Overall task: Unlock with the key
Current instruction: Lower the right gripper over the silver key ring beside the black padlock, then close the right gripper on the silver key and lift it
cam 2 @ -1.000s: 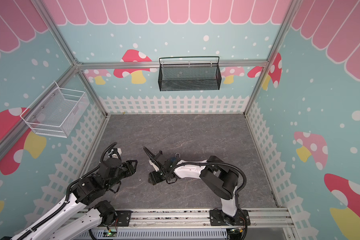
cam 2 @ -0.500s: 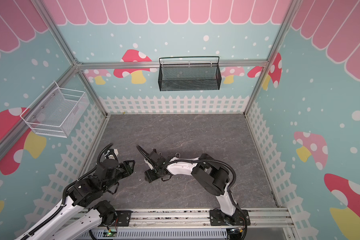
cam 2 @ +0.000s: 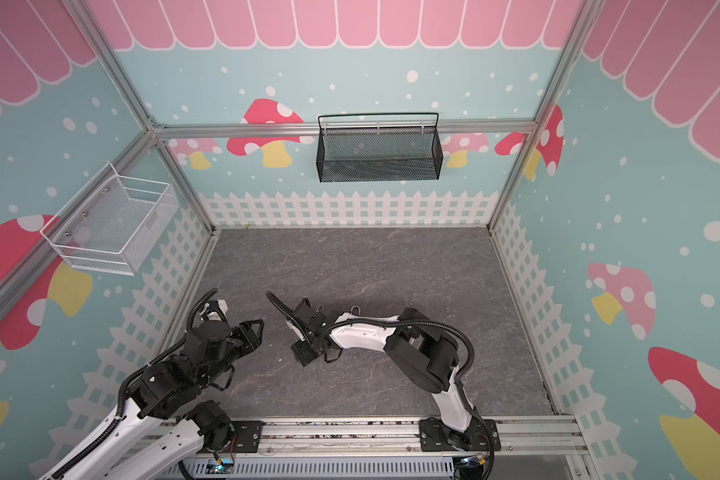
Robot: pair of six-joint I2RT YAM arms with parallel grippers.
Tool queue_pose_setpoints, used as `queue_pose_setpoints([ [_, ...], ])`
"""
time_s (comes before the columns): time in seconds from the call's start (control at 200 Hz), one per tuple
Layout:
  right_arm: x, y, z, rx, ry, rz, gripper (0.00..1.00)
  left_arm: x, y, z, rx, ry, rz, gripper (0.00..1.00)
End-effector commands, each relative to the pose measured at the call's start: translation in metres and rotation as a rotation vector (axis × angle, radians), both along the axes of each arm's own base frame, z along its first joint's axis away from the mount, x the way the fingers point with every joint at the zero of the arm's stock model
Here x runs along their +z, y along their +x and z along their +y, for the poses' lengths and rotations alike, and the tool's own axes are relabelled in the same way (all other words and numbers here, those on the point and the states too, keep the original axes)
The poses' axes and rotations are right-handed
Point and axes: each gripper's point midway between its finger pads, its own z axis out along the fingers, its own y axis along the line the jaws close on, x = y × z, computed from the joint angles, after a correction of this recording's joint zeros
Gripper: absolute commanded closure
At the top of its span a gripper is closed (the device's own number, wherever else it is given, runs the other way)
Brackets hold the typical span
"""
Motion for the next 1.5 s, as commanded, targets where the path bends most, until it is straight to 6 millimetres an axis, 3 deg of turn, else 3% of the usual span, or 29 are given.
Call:
queue_pose_setpoints([
  [0.0,0.012,-0.006,0.003,-0.004,-0.015,-0.033,0.41,0.003,-0.001,0.01,0.055,-0.007,-0.006,0.46],
  [0.33,0.0,0.007,0.007,-0.128,-0.038,-0.037,0.45,0.01,-0.001,0.01,0.041,-0.001,-0.018,0.46],
  [1.056,-0.021,-0.002,0.033,-0.027,-0.036,0.029,0.43,0.018,0.002,0.006,0.029,-0.023,-0.018,0.46],
  [1.296,-0.025,-0.002,0.009,-0.022,-0.164,-0.038,0.45,0.018,-0.001,0.005,0.023,-0.035,-0.014,0.46],
  [1.496,-0.011,0.003,-0.014,-0.053,-0.215,-0.1,0.46,0.015,0.0,0.005,0.028,-0.041,-0.004,0.46],
])
